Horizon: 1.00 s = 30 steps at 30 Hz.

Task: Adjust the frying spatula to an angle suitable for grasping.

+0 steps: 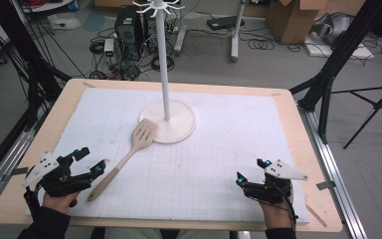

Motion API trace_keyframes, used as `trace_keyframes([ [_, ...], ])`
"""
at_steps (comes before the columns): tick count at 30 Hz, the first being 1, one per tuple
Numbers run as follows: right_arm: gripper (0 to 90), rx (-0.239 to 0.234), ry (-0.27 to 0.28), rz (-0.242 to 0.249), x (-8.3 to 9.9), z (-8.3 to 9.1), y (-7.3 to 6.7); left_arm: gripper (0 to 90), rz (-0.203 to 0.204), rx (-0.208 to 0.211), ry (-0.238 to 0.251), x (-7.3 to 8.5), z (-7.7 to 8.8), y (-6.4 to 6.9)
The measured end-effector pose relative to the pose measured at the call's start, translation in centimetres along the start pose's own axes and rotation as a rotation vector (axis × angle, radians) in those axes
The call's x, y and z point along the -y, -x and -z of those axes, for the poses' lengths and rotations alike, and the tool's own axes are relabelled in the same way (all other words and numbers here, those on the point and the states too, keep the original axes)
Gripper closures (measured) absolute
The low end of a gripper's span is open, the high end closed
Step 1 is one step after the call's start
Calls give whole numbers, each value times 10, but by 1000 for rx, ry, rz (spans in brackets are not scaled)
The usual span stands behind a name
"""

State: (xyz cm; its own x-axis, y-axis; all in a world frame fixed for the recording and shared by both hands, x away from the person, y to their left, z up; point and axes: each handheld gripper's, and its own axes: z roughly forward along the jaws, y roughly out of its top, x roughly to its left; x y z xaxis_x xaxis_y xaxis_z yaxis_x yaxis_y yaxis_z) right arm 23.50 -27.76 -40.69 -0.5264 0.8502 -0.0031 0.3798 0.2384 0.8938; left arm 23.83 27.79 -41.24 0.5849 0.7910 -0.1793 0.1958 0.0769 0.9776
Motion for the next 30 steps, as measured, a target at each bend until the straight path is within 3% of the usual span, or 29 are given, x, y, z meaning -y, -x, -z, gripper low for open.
trace_keyframes([
  [9,159,-6,4,-20,2,0,5,196,22,-10,-6,2,-2,-2],
  [14,160,-6,10,-5,0,1,2,202,4,-1,-18,1,0,1],
  [16,161,-6,10,-1,-1,1,0,248,-4,1,-22,1,1,2],
  [19,161,-6,7,8,-1,0,-1,250,-12,-25,-30,0,2,4],
  [27,162,1,-2,2,1,-1,-1,221,3,-35,-109,2,-7,1],
  [30,163,-1,-9,7,1,-2,-1,230,-12,-33,-141,3,-10,2],
])
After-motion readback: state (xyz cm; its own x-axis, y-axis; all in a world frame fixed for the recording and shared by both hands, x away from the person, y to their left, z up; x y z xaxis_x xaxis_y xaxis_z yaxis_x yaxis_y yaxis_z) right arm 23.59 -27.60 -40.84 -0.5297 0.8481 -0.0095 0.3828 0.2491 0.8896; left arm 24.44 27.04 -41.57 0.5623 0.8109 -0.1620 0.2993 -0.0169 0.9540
